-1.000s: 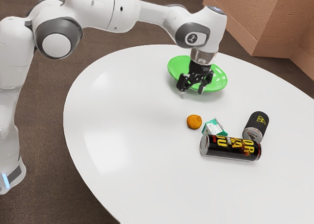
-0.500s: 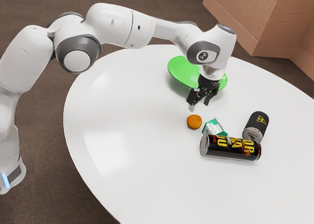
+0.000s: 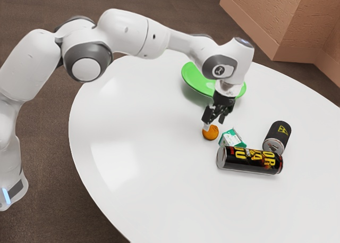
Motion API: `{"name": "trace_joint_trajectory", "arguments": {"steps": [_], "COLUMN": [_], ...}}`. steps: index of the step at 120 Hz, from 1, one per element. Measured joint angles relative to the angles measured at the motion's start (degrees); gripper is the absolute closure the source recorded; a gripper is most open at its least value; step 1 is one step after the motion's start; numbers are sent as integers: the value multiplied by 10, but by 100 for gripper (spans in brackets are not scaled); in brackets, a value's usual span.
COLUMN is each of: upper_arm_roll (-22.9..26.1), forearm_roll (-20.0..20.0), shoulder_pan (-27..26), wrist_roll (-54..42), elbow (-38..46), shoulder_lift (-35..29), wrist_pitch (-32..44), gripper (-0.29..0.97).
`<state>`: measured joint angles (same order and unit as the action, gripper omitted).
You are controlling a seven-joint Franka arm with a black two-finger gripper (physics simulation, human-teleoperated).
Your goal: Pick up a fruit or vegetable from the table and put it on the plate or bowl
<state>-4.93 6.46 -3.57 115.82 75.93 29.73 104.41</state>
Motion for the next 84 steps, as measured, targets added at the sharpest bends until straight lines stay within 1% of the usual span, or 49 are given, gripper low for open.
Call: {"name": "trace_joint_trajectory", "arguments": {"steps": [84], "upper_arm_roll": [-1], "forearm_roll": [10], "shoulder_pan": [1], "wrist_roll": [14], "elbow": [-2], "shoulder_lift": [30], "wrist_pitch": [8], "gripper": [0]}}
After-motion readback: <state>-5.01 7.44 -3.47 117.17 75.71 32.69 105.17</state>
